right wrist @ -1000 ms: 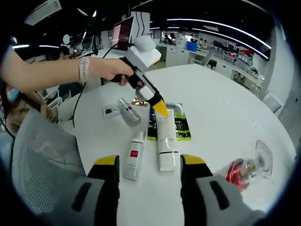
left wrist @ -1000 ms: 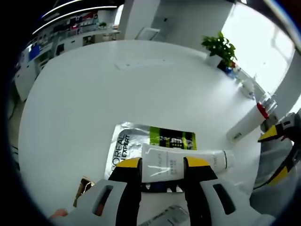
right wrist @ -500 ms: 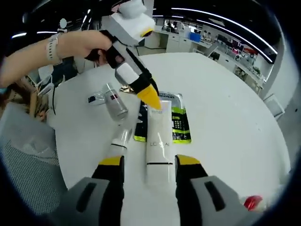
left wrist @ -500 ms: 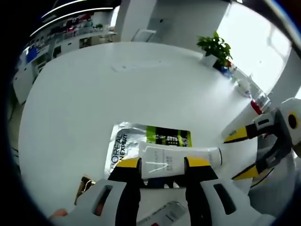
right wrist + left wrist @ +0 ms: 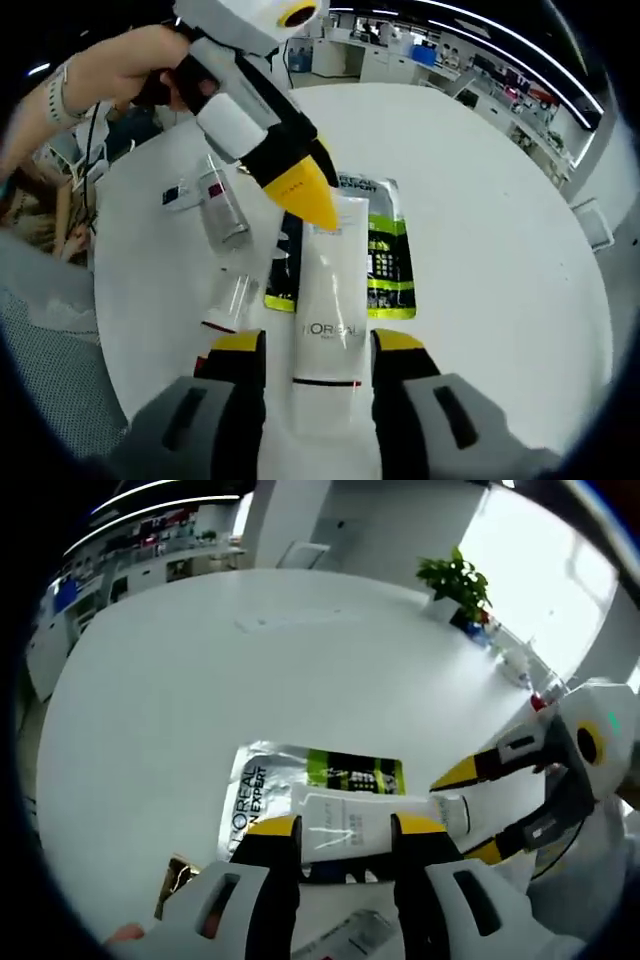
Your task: Arrange the skincare products in the storage area until every visible bottle or jar stands upright without overlapping.
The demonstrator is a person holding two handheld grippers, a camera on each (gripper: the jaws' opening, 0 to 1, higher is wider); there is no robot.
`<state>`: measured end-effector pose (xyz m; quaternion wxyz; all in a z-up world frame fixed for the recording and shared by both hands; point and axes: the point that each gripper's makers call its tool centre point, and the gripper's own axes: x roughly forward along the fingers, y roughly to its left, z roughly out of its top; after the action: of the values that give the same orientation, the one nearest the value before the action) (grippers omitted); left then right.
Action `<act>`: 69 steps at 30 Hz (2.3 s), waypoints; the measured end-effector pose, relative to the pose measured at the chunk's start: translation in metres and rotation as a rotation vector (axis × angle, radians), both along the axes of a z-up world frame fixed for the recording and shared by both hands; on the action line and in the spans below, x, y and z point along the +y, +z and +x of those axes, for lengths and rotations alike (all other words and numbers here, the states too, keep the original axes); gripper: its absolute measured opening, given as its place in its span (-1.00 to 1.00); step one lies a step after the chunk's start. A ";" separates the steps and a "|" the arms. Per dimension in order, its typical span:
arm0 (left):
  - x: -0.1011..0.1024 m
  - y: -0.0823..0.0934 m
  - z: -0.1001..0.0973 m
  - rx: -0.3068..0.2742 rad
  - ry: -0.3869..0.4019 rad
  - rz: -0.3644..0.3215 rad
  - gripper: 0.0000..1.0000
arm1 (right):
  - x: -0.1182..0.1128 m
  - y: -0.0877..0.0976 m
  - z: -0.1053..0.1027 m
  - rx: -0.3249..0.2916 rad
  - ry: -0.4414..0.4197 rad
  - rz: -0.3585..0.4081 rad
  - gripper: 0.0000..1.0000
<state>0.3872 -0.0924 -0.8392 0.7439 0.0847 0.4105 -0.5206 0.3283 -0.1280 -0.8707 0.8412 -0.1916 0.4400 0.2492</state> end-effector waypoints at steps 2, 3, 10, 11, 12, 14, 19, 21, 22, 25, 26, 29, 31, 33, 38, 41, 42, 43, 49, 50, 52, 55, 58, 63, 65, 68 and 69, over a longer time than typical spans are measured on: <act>0.000 -0.001 0.003 -0.001 0.004 -0.002 -0.36 | 0.000 -0.003 -0.004 0.027 0.011 -0.015 -0.18; 0.000 -0.001 0.004 0.000 0.007 -0.004 -0.36 | -0.001 -0.005 0.001 0.031 0.011 -0.016 -0.18; 0.002 -0.003 0.010 0.003 0.008 0.000 -0.37 | -0.001 -0.012 0.003 0.115 0.023 -0.007 -0.23; 0.003 -0.003 0.012 0.003 0.009 -0.002 -0.37 | -0.001 -0.013 0.002 0.138 0.026 -0.002 -0.25; 0.003 -0.004 0.012 0.004 0.009 -0.001 -0.38 | -0.001 -0.014 0.002 0.154 0.028 -0.004 -0.25; 0.004 -0.004 0.012 0.005 0.006 0.001 -0.38 | -0.001 -0.012 0.005 0.162 0.035 -0.017 -0.31; 0.005 -0.007 0.016 0.014 0.008 -0.004 -0.39 | -0.001 -0.011 0.002 0.231 0.085 -0.054 -0.33; 0.008 -0.007 0.016 0.016 0.014 -0.004 -0.41 | -0.002 -0.012 0.004 0.252 0.090 -0.065 -0.34; 0.010 -0.007 0.018 0.017 0.019 -0.004 -0.41 | -0.002 -0.013 0.005 0.262 0.091 -0.078 -0.34; 0.015 -0.008 0.020 0.018 0.029 -0.002 -0.42 | -0.001 -0.014 0.006 0.283 0.125 -0.146 -0.33; 0.016 -0.007 0.022 0.019 0.035 -0.001 -0.42 | 0.002 -0.014 0.005 0.292 0.129 -0.149 -0.32; 0.015 -0.005 0.023 0.020 0.042 -0.008 -0.43 | 0.000 -0.013 0.004 0.294 0.134 -0.145 -0.32; 0.017 -0.005 0.024 0.019 0.040 -0.005 -0.45 | 0.000 -0.013 0.003 0.285 0.140 -0.144 -0.32; 0.022 -0.007 0.026 0.020 0.045 0.006 -0.45 | -0.001 -0.013 0.002 0.274 0.125 -0.132 -0.34; 0.024 -0.006 0.029 0.024 0.046 0.007 -0.42 | -0.001 -0.012 0.001 0.241 0.083 -0.090 -0.44; 0.024 -0.006 0.028 0.027 0.038 0.006 -0.40 | 0.001 -0.012 0.001 0.213 0.061 -0.060 -0.51; 0.025 -0.007 0.028 0.035 0.032 0.008 -0.40 | 0.002 -0.012 0.001 0.189 0.050 -0.044 -0.52; 0.026 -0.007 0.029 0.037 0.029 0.009 -0.39 | 0.002 -0.012 0.001 0.175 0.037 -0.033 -0.55; 0.029 -0.009 0.023 0.060 0.014 0.008 -0.26 | 0.005 -0.007 -0.001 0.051 0.041 -0.049 -0.64; 0.029 -0.007 0.022 0.077 0.019 -0.007 -0.24 | 0.006 -0.006 -0.002 0.031 0.041 -0.045 -0.64; 0.027 -0.007 0.020 0.084 0.014 -0.016 -0.23 | 0.006 -0.004 -0.002 -0.009 0.038 -0.037 -0.65; 0.026 -0.004 0.014 0.109 0.017 -0.047 -0.16 | 0.006 -0.002 -0.007 -0.033 0.035 -0.023 -0.66; 0.022 0.008 0.012 0.135 0.048 -0.135 -0.14 | 0.015 0.004 -0.015 -0.055 0.028 0.063 -0.66; 0.024 0.015 0.006 0.164 0.074 -0.188 -0.13 | 0.012 0.008 -0.024 -0.076 0.006 0.063 -0.66; 0.024 0.014 0.002 0.167 0.081 -0.191 -0.10 | 0.012 0.015 -0.023 -0.118 -0.013 0.080 -0.66; 0.019 0.019 -0.010 0.217 0.086 -0.237 -0.05 | 0.009 0.030 -0.019 -0.179 -0.056 0.103 -0.66; 0.015 0.024 -0.014 0.223 0.087 -0.275 -0.05 | 0.009 0.035 -0.019 -0.182 -0.071 0.124 -0.66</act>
<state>0.3729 -0.0775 -0.8151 0.7202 -0.0938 0.4184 -0.5454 0.3094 -0.1190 -0.8358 0.8961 -0.1454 0.3522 0.2275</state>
